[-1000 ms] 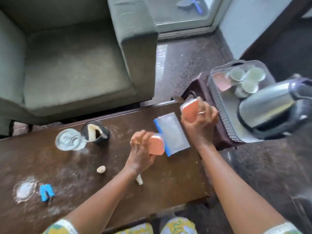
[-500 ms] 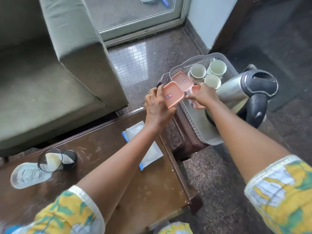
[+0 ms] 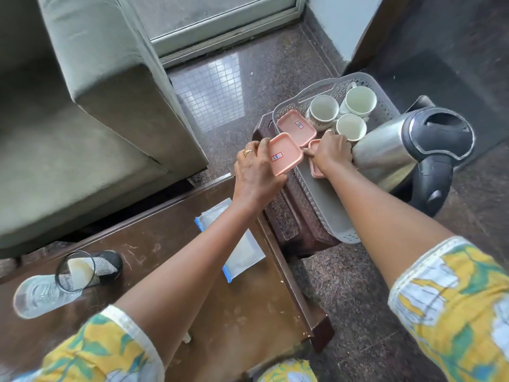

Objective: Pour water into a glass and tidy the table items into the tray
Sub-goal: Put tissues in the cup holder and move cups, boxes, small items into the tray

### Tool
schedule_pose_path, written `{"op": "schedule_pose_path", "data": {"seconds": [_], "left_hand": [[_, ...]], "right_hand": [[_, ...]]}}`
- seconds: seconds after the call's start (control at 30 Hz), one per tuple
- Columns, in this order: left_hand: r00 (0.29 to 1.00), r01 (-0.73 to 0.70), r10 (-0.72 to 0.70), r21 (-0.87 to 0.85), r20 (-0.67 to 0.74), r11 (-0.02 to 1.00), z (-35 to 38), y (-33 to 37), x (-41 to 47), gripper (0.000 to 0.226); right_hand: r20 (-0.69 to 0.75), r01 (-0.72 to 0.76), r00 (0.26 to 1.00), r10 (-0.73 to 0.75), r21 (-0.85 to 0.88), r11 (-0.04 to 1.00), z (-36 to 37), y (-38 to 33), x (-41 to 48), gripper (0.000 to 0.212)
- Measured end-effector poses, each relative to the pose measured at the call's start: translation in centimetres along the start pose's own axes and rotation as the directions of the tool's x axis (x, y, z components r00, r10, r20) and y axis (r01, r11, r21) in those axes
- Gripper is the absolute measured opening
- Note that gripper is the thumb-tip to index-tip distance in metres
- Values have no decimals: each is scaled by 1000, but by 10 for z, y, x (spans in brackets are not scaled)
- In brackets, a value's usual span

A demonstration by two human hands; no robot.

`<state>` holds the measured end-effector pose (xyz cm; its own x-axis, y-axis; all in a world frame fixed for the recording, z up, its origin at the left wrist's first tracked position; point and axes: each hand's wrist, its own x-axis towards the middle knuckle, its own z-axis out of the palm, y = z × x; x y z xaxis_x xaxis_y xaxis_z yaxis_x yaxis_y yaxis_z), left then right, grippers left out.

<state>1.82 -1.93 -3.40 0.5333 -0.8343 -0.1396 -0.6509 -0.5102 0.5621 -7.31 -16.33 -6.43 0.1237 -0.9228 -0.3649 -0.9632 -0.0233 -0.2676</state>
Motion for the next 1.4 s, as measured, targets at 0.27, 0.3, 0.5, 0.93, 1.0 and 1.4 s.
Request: {"op": "schedule_pose_path", "data": {"seconds": [0.27, 0.3, 0.5, 0.93, 1.0, 1.4], "left_hand": [[999, 17, -20, 110, 33, 994, 6, 43, 2, 78], [999, 17, -23, 123, 44, 992, 12, 53, -2, 84], [958, 198, -213, 95, 193, 976, 54, 100, -14, 99], [921, 83, -239, 445, 308, 892, 86, 97, -32, 37], [937, 26, -194, 498, 289, 867, 89, 94, -35, 39], [994, 88, -99, 207, 46, 974, 91, 78, -62, 38]], "right_hand": [[131, 98, 987, -92, -39, 994, -56, -11, 13, 33], [201, 101, 975, -91, -37, 994, -66, -13, 13, 23], [596, 240, 798, -85, -185, 953, -91, -14, 2, 18], [372, 358, 891, -259, -226, 906, -29, 21, -34, 30], [366, 397, 882, -296, -241, 885, -24, 25, -37, 33], [243, 481, 867, -435, -183, 858, -15, 30, -44, 21]]}}
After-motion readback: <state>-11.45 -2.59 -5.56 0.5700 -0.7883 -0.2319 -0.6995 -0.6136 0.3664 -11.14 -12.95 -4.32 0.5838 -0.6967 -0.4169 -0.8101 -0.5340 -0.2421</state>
